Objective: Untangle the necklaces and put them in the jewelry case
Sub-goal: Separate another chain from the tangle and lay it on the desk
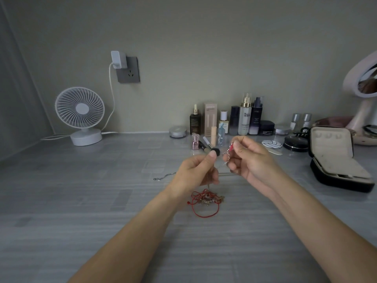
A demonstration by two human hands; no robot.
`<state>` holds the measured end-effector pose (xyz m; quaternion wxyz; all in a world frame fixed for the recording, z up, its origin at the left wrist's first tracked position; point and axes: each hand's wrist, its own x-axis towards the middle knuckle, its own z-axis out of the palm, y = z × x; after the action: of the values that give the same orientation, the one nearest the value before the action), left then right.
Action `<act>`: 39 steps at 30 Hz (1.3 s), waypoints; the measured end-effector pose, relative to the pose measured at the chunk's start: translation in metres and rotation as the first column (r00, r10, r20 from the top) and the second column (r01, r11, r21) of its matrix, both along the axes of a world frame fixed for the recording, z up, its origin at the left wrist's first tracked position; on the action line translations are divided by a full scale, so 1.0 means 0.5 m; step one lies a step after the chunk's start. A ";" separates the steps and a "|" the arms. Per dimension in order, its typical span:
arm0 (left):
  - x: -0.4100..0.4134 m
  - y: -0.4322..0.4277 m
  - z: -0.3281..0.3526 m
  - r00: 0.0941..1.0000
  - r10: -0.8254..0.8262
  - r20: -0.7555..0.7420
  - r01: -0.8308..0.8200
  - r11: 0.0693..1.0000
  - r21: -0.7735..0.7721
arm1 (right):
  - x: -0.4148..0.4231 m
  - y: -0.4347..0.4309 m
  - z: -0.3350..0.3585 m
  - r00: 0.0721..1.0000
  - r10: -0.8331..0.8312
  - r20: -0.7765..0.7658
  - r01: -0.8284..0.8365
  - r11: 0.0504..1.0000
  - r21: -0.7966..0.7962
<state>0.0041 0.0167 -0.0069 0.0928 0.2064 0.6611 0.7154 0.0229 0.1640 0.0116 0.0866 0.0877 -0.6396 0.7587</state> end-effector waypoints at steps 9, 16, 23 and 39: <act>-0.023 -0.024 0.003 0.990 -0.030 0.141 0.014 0.994 0.108 | -0.013 0.035 0.011 0.998 0.046 0.043 -0.026 0.916 -0.399; -0.030 -0.035 0.003 0.995 0.003 0.102 -0.011 0.997 0.075 | -0.011 0.058 0.024 1.000 -0.008 -0.020 -0.003 0.858 -0.514; -0.029 -0.050 0.016 0.998 -0.063 -0.007 0.064 0.983 0.173 | -0.010 0.067 0.022 0.998 -0.055 0.008 0.053 0.890 -0.452; -0.020 -0.027 -0.015 1.000 0.001 0.003 0.000 0.945 -0.327 | -0.013 0.054 -0.039 0.940 -0.269 0.212 -0.135 0.276 0.951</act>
<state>-0.0058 0.0033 -0.0142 0.1267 0.1870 0.7704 0.5962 0.0164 0.1909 -0.0081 -0.0603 -0.0346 -0.9731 0.2198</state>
